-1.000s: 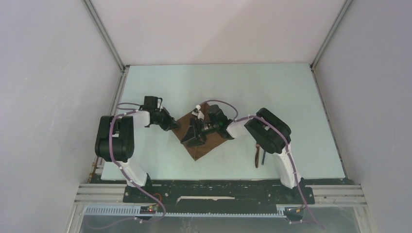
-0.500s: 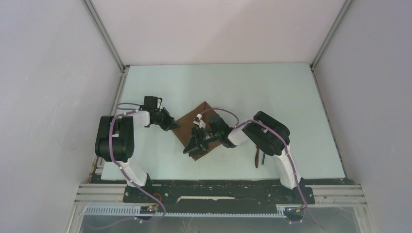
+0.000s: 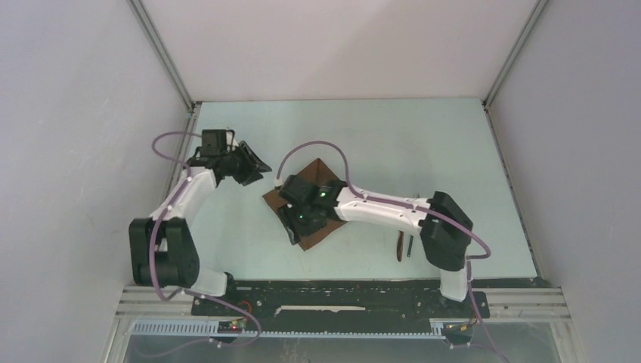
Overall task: Fold the napkin into a case and place the utensils inside
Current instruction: Smooth out the upper triangle-folded napkin at the center of the board, then pick up the upper triangle-folded napkin from the center of the board.
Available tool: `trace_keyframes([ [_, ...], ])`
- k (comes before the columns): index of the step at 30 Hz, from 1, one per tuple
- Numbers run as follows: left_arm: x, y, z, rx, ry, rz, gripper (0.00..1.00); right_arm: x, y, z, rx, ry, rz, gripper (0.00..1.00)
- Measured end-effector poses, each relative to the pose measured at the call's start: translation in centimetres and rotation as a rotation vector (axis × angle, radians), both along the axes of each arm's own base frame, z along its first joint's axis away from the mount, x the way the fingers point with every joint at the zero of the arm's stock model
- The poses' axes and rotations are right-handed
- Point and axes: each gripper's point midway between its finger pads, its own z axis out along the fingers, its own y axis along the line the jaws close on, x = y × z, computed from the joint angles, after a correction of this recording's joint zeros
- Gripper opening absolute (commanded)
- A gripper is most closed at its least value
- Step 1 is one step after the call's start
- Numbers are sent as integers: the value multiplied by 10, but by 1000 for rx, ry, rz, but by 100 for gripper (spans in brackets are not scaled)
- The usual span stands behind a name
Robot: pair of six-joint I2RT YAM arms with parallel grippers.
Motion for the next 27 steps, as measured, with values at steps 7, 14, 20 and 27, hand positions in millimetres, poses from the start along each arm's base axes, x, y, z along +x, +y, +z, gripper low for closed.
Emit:
trace_keyframes([
  [7,-16,41,60,94,-158,59,53,5,-26,-46,-394,-95,17,47],
  [14,-48,51,35,141,-90,50,54,12,-20,-67,-509,-112,36,55],
  [20,-64,53,11,139,-22,42,53,13,-13,-54,-497,-132,47,52],
  [27,-63,61,7,125,-14,59,53,15,0,-51,-460,-129,75,40],
])
